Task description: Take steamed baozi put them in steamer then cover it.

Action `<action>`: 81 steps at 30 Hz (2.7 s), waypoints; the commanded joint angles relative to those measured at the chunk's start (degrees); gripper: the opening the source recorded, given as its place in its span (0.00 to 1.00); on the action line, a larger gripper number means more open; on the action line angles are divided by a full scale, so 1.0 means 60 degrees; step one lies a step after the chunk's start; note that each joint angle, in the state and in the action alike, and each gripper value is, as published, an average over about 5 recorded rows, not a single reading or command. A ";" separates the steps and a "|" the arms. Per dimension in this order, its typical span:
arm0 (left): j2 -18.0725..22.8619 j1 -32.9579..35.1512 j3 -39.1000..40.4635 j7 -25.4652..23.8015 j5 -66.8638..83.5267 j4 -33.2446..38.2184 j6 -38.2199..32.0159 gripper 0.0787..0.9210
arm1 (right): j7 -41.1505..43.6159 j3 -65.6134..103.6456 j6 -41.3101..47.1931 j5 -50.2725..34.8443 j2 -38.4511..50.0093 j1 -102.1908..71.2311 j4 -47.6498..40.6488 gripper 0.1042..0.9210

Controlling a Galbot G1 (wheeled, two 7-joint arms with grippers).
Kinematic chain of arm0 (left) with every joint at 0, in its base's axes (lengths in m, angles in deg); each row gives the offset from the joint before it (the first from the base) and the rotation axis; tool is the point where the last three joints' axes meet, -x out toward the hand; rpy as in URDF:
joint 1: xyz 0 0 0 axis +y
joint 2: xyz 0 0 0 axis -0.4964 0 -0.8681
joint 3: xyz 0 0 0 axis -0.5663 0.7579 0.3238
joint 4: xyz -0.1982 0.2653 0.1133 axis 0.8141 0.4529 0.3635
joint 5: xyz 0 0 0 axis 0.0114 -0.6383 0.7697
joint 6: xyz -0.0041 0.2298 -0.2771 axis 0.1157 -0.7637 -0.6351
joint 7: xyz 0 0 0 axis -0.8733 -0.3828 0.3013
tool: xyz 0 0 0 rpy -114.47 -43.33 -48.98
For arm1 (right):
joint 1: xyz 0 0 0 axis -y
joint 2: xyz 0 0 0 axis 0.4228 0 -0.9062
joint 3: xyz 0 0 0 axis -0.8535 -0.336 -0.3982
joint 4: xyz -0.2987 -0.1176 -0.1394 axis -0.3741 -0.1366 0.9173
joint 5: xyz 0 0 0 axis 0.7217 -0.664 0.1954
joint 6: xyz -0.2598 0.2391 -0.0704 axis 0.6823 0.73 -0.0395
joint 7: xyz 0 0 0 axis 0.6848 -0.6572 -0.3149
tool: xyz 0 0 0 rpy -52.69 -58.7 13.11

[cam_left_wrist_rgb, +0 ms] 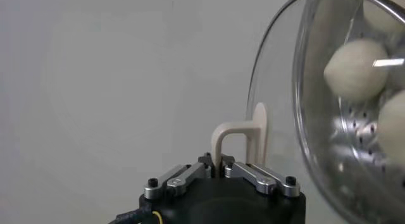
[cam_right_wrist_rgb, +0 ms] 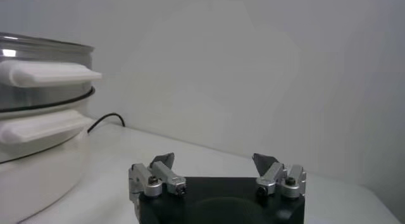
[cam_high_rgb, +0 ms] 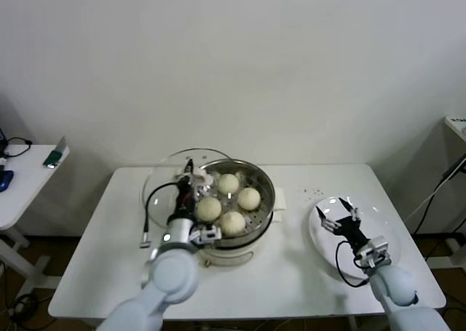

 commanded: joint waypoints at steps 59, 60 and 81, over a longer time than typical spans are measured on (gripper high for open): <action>0.1934 0.0049 0.0967 -0.0542 -0.1170 -0.0854 0.0288 0.43 | -0.0124 0.0684 0.1334 0.0030 -0.0088 -0.0007 0.0247 0.88; 0.1846 0.0150 0.0939 -0.0568 -0.1150 -0.0706 0.0276 0.47 | -0.0159 0.0699 0.1386 -0.0011 -0.0095 -0.0015 0.0268 0.88; 0.0120 0.2820 -0.2180 0.2523 0.3215 0.2283 -0.2358 0.88 | -0.0195 0.0907 0.1464 0.0292 -0.0052 -0.0142 0.0474 0.88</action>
